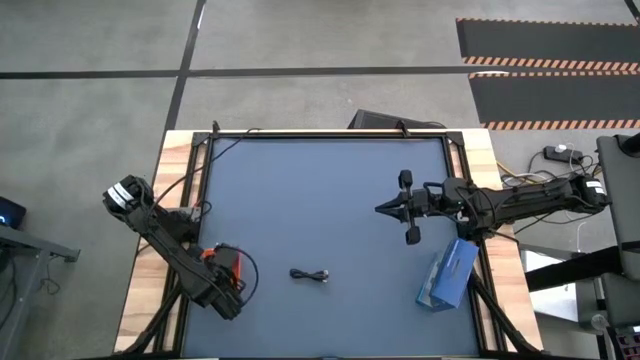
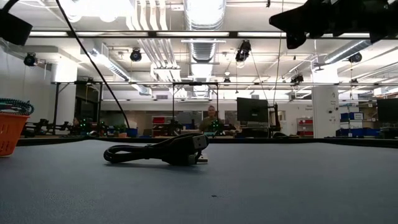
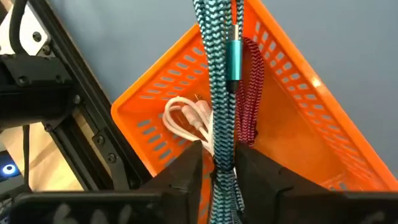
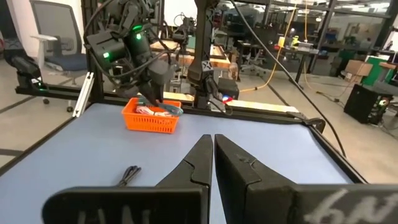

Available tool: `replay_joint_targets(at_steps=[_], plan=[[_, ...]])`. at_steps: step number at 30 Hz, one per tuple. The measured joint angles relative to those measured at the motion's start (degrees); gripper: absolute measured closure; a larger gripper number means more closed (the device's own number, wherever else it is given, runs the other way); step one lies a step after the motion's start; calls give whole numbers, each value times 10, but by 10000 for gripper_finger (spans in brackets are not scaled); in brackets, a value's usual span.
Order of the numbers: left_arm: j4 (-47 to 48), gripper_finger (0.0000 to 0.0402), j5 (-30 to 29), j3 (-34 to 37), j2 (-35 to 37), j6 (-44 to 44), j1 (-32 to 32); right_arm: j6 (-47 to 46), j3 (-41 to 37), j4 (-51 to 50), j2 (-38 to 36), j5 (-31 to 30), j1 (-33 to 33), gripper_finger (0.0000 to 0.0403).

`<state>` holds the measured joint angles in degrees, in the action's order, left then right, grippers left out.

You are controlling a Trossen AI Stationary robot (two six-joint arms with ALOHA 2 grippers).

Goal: Pick and place USB-C Cables
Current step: Put the blue charger cable into the orange bin

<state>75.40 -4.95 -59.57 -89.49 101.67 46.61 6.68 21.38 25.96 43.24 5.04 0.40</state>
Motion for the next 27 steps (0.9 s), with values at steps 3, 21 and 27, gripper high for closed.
replay_joint_targets(at_steps=[3, 21, 27], plan=[[0, 304, 0, -5, 0, 0, 0, 7, 5, 0, 0, 0, 0, 394], [5, 281, 46, -30, 77, -56, 20, 60, 67, -12, 0, 0, 0, 394], [-5, 329, 54, -18, 82, -60, 26, 60, 67, -22, 0, -1, 0, 394]])
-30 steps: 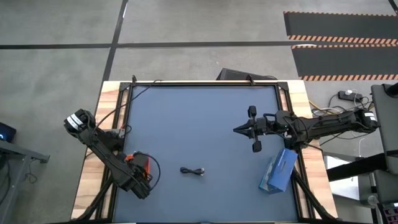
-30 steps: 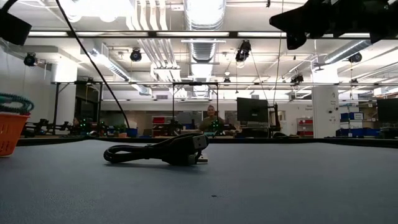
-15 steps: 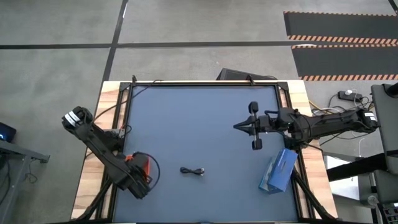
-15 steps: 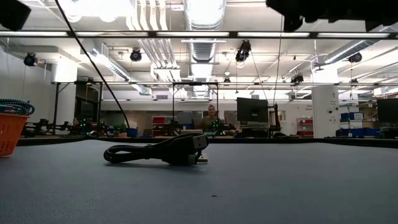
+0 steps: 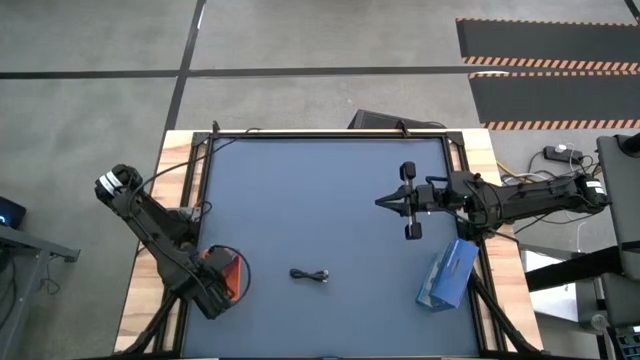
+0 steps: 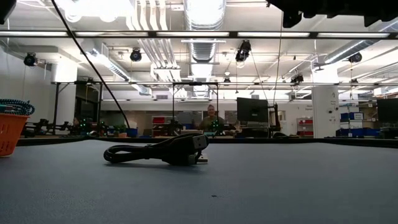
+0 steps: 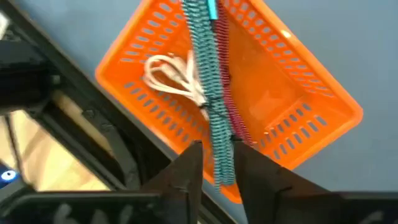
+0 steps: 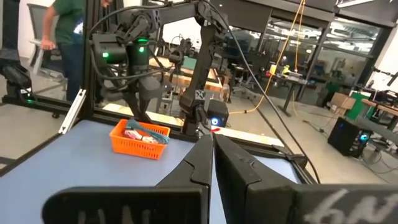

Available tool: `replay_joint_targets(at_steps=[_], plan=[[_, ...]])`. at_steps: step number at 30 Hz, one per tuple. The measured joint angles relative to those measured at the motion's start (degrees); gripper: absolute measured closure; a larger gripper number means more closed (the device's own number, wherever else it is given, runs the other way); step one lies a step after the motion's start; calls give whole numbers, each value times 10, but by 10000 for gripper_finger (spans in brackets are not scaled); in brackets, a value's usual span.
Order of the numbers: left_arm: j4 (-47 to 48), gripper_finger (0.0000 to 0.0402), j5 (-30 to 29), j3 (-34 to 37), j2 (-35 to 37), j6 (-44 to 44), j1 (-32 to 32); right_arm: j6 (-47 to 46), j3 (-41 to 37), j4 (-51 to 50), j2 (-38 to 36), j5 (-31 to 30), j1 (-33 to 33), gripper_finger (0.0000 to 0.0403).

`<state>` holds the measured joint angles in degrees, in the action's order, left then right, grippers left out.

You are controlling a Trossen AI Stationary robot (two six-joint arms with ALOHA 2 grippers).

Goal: Pick and place USB-C Cables
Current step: Put the blue charger cable into the orange bin

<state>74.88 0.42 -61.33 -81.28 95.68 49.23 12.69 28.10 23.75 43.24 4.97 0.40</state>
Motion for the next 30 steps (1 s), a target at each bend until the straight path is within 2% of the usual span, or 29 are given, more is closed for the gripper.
replay_joint_targets(at_steps=[5, 9, 21, 30], plan=[[-44, 375, 0, 23, -1, 5, 0, 0, 0, -2, 0, 0, 0, 394], [-45, 399, 2, 41, -1, 15, 0, 0, 0, -8, 0, 0, 0, 394], [-135, 399, 3, 109, -1, 19, 0, -1, 0, -8, 0, 0, 0, 394], [-126, 398, 8, 90, 14, 21, 0, -2, 0, -8, 0, 0, 0, 394]])
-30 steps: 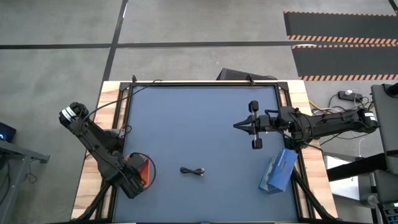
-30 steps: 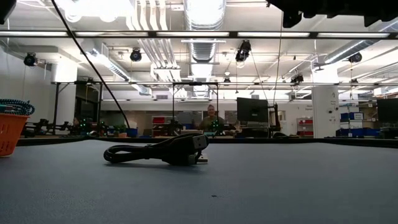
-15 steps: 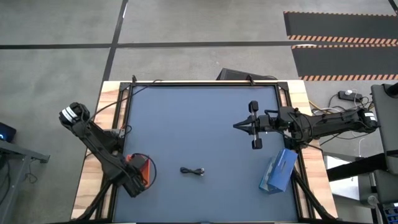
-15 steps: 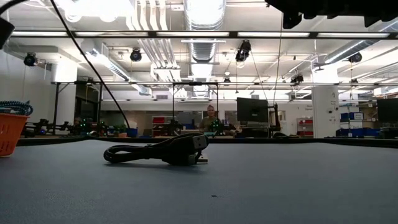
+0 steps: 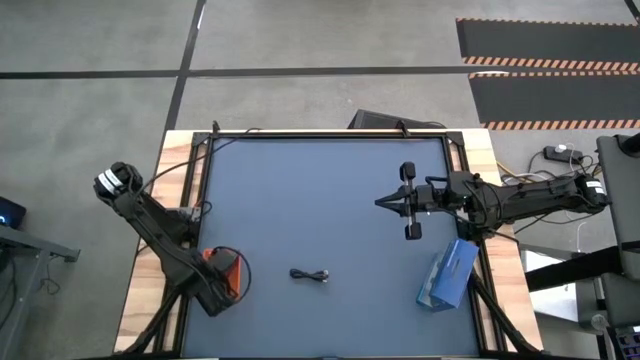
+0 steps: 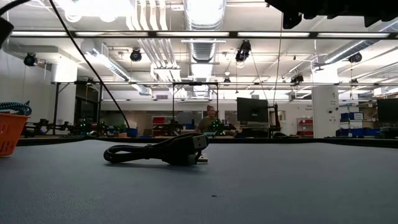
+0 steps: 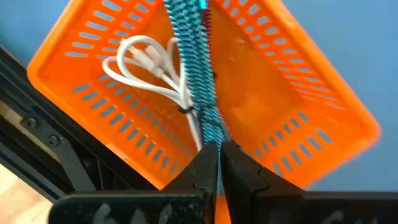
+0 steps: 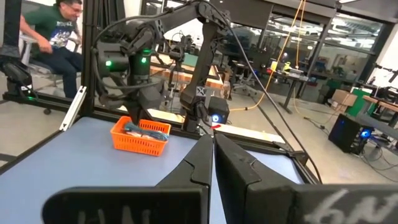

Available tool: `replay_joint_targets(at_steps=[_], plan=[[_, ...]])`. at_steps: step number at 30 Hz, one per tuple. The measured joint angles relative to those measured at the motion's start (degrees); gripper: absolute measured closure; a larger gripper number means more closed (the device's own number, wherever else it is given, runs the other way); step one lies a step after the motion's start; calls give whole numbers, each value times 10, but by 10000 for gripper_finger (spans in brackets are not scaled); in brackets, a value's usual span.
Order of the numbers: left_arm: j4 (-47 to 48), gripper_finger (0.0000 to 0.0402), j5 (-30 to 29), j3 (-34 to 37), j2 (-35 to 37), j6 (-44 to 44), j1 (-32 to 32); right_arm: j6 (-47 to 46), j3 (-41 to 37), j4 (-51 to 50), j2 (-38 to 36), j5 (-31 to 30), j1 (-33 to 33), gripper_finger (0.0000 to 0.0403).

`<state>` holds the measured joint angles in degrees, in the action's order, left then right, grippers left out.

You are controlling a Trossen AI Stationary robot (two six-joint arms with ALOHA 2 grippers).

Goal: Pick and place USB-C Cables
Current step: Put the blue charger cable into the orange bin

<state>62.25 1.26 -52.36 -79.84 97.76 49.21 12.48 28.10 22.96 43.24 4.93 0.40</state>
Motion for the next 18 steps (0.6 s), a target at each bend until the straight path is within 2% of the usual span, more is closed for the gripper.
replay_joint_targets(at_steps=[3, 5, 7, 11, 12, 18], plan=[[0, 398, -9, -10, 11, 5, 0, 0, 0, 0, 0, 0, 0, 394], [0, 398, -38, -15, 18, 7, 0, 1, 0, 0, 0, 0, 0, 394], [0, 398, -84, -21, 26, 8, -1, 1, 0, 0, 0, 0, 0, 394], [10, 398, -227, -23, 36, 10, -8, 2, 0, 0, 0, 0, 0, 394], [14, 399, -245, -19, 37, 10, -13, 2, 0, 0, 0, 0, 0, 394], [14, 401, -252, 30, 28, 19, -36, 6, 0, -1, 0, 0, 0, 394]])
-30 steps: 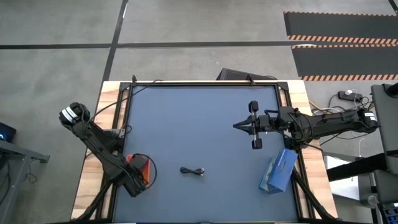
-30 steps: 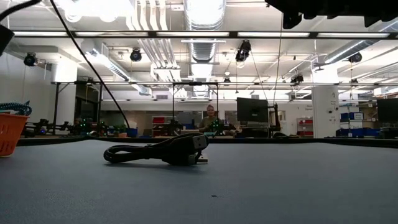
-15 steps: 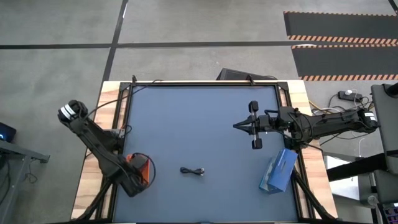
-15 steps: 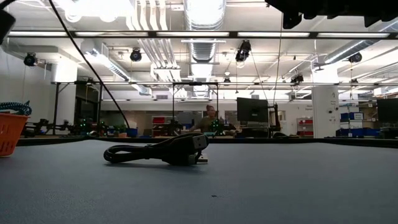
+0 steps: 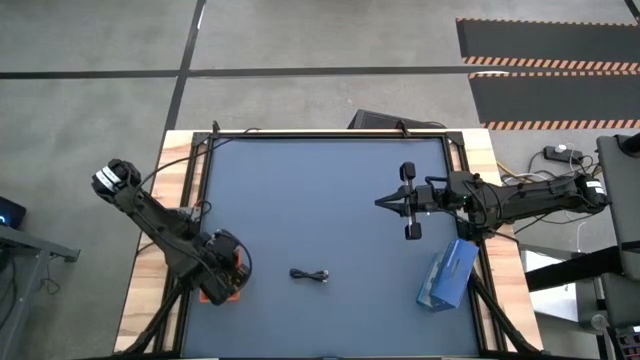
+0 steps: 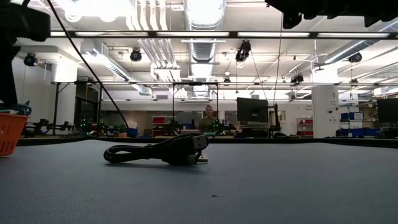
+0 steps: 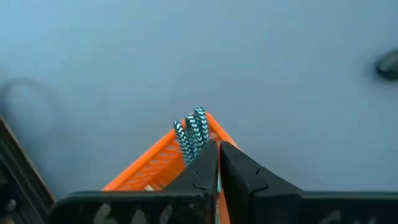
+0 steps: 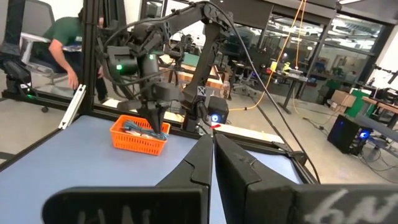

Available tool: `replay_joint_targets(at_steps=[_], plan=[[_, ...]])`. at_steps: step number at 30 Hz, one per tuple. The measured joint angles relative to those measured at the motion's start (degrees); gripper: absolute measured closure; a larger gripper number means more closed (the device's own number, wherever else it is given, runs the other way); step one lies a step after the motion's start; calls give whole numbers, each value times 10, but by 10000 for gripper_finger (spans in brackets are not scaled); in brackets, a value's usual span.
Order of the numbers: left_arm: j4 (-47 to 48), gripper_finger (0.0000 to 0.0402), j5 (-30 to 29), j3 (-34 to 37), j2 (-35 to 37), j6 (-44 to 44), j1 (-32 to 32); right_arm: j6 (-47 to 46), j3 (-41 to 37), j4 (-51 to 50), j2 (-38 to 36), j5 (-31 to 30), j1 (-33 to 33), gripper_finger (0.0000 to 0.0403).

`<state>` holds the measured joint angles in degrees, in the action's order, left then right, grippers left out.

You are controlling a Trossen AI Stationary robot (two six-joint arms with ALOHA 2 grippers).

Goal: Pick and place USB-C Cables
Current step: Put the blue charger cable into the orange bin

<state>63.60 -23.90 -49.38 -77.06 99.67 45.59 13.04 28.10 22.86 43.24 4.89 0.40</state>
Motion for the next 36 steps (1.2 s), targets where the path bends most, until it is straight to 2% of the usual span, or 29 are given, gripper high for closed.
replay_joint_targets(at_steps=[10, 25, 36], plan=[[18, 401, 1, -21, 20, 1, -2, 0, 0, -1, 0, 0, 0, 394], [-23, 402, 23, 41, 12, 7, -2, 0, 0, -2, 0, 0, 0, 394], [-28, 402, 26, 13, 26, -15, -2, 0, 0, -1, 0, 0, 0, 394]])
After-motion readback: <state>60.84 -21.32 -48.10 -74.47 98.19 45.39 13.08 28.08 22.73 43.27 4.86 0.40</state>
